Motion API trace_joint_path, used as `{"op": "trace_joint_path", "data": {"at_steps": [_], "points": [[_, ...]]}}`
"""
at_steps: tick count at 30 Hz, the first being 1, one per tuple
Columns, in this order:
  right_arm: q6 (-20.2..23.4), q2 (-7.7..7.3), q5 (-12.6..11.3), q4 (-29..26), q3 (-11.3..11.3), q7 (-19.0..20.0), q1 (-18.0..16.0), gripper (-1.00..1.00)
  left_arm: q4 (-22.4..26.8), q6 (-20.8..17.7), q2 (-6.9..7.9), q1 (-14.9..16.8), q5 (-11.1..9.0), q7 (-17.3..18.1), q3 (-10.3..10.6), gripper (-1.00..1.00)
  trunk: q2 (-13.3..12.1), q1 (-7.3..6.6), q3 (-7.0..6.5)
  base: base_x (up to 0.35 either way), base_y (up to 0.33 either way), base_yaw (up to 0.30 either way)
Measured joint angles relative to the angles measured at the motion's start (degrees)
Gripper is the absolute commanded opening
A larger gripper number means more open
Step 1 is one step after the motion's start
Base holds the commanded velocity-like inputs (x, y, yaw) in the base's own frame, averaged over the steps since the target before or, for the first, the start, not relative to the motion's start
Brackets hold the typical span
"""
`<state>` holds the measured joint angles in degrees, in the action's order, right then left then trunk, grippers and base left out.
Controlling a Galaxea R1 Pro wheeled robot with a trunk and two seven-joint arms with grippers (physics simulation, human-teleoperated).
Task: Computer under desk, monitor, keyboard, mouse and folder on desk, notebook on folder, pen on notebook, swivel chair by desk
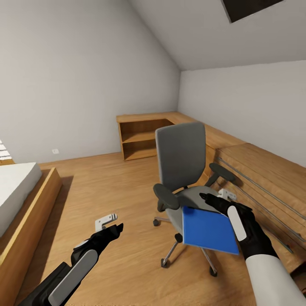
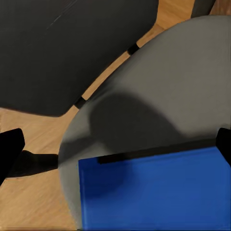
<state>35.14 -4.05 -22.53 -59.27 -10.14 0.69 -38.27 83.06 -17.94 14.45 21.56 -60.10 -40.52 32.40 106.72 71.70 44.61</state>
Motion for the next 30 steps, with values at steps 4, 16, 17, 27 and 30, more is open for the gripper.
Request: {"op": "trace_joint_path", "data": {"at_steps": [4, 16, 17, 27, 30], "points": [[0.1, -0.01, 0.0, 0.0, -1.1, 0.0, 0.0, 1.00, 0.0, 0.0, 0.00, 0.0, 0.0, 0.0, 0.0, 1.00, 0.0, 0.00, 0.00, -0.024, 0.022, -0.131], [0.1, 0.19, -1.1, 1.7, -4.7, 0.0, 0.0, 1.00, 1.6, 0.1, 0.13, 0.0, 0.0, -0.1, -0.1, 1.00, 0.0, 0.02, 0.00, -0.066, 0.049, -0.263], [0.1, 0.18, -2.1, 2.0, -5.3, 0.0, 0.0, 1.00, 1.8, 0.1, 0.14, 0.0, 0.0, -0.1, -0.1, 1.00, 0.0, 0.02, 0.00, -0.197, 0.136, -0.290], [0.2, -0.09, -6.5, 2.9, -7.4, 0.1, 0.1, 1.00, 2.3, 0.2, 0.45, 0.0, 0.0, -0.2, -1.9, 1.00, 0.0, 0.00, 0.00, -0.041, 0.027, -0.292], [1.3, -0.18, -10.3, 4.3, -12.1, 0.2, 0.1, 1.00, 3.0, 0.2, 0.36, 0.0, -0.1, -0.3, -4.3, 1.00, 0.8, 0.43, 0.35, -0.001, 0.000, -0.251]]}}
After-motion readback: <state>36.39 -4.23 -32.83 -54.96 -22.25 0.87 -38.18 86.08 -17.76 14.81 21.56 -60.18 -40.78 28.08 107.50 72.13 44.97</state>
